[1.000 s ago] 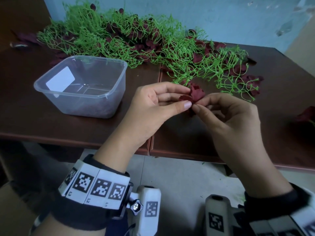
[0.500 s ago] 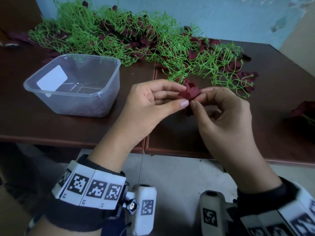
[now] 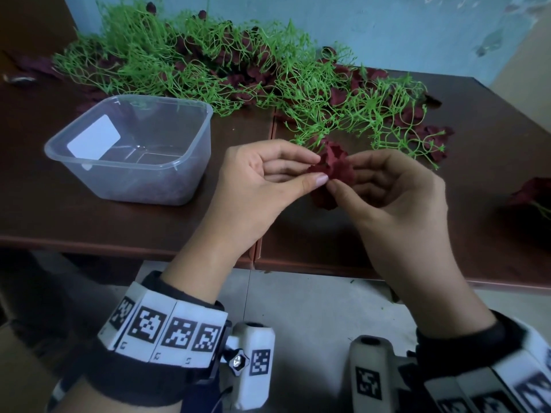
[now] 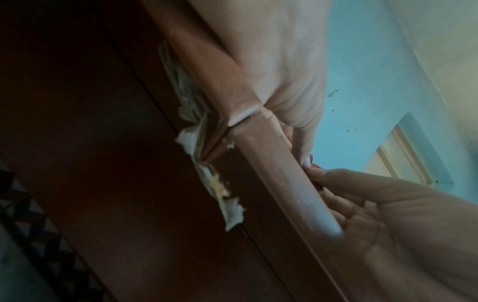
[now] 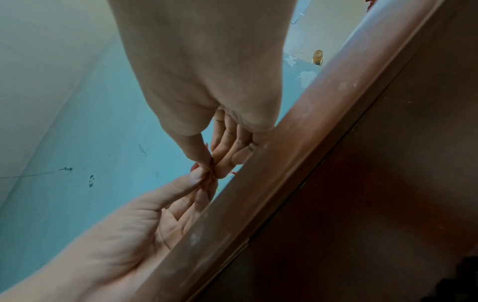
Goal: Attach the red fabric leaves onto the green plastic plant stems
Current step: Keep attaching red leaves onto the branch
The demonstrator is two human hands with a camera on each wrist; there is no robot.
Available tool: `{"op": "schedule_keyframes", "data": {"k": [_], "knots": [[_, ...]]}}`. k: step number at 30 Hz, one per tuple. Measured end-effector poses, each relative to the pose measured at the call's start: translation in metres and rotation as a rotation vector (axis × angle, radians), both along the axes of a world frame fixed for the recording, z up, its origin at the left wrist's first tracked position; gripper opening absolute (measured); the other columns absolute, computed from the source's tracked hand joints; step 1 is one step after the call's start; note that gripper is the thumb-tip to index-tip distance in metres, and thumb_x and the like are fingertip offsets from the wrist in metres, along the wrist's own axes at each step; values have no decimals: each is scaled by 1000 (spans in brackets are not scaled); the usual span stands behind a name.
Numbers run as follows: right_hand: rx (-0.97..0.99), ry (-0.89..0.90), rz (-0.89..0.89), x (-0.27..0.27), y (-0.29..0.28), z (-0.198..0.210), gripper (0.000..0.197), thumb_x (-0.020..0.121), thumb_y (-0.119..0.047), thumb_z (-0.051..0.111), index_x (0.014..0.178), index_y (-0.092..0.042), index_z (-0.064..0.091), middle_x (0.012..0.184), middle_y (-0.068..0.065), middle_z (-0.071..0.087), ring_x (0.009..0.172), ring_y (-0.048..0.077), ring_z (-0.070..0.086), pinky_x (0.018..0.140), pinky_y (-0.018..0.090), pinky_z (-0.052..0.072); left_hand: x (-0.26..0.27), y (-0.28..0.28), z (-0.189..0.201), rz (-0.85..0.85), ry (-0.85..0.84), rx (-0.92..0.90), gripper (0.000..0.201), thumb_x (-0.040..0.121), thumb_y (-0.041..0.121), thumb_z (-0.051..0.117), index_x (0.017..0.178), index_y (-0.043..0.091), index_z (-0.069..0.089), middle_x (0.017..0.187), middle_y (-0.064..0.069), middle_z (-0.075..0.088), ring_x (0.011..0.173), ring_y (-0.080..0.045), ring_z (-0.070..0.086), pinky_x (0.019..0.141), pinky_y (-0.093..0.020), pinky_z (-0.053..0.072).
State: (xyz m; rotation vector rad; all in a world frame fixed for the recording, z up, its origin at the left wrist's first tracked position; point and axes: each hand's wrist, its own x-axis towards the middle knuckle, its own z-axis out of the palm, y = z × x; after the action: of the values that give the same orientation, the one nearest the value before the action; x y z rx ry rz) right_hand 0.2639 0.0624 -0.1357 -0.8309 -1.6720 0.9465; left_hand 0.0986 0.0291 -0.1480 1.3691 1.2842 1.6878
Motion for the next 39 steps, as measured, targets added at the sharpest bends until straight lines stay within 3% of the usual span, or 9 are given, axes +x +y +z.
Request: {"op": "schedule_keyframes", "data": {"k": [9, 13, 16, 21, 26, 29, 31, 36, 39], "knots": [[64, -87, 12, -3, -3, -1, 6, 84, -9, 75, 84, -13, 70, 71, -2, 69, 61, 10, 63, 56, 23, 52, 4, 3, -4, -92, 41, 7, 26, 79, 2, 74, 96, 19, 64, 90, 0, 71, 84, -11, 68, 78, -22, 56], [19, -69, 39, -6, -4, 0, 8, 89, -9, 70, 83, -14, 70, 72, 1, 72, 67, 27, 69, 57, 41, 55, 6, 3, -3, -84, 43, 7, 20, 81, 5, 69, 93, 18, 60, 89, -4, 68, 83, -15, 65, 77, -26, 55], [-2, -57, 49, -6, -5, 1, 10, 91, -7, 69, 84, -14, 71, 73, 1, 74, 69, 27, 71, 61, 44, 56, 6, 2, -3, -80, 27, 1, 16, 83, 6, 69, 93, 16, 62, 88, -2, 68, 83, -14, 64, 77, -28, 54], [-18, -56, 9, -4, 0, -2, 9, 91, -6, 69, 83, -11, 70, 69, -5, 73, 60, 6, 68, 56, 19, 52, 7, -4, 3, 35, 81, 67, 9, 94, 4, 69, 96, 12, 65, 88, -1, 69, 82, -7, 66, 75, -20, 51], [3, -124, -53, -5, 4, -6, 8, 89, -9, 71, 83, -15, 68, 68, 5, 69, 64, 26, 64, 55, 26, 49, -9, 3, -3, 477, 60, 179, 28, 87, 0, 61, 103, 22, 61, 96, 6, 66, 88, -5, 64, 77, -19, 49], [5, -172, -83, -6, 6, -8, 7, 89, -11, 70, 86, -16, 68, 67, 2, 67, 57, 16, 60, 55, 26, 50, -8, 5, -7, 444, 251, 0, 45, 82, 1, 65, 119, 28, 63, 114, 16, 67, 111, 1, 62, 92, -21, 50], [4, -184, -105, -7, 9, -10, 6, 91, -11, 68, 87, -15, 67, 63, -4, 60, 53, 4, 51, 52, 16, 43, -4, 6, -7, 394, 343, -55, 50, 81, 2, 66, 124, 28, 64, 119, 18, 67, 116, 5, 59, 98, -21, 49], [-28, -188, -134, -10, 14, -16, 6, 94, -13, 65, 88, -15, 65, 67, -5, 64, 55, 7, 56, 52, 16, 44, -6, 9, -8, 390, 292, -116, 41, 83, 7, 71, 117, 28, 66, 107, 15, 70, 97, 2, 66, 85, -25, 56], [-37, -198, -139, -11, 14, -16, 6, 94, -14, 64, 89, -16, 65, 72, -2, 70, 60, 10, 64, 58, 26, 52, -6, 11, -9, 394, 291, -113, 29, 86, 11, 74, 110, 26, 67, 97, 13, 71, 87, -1, 68, 76, -20, 54]]}}
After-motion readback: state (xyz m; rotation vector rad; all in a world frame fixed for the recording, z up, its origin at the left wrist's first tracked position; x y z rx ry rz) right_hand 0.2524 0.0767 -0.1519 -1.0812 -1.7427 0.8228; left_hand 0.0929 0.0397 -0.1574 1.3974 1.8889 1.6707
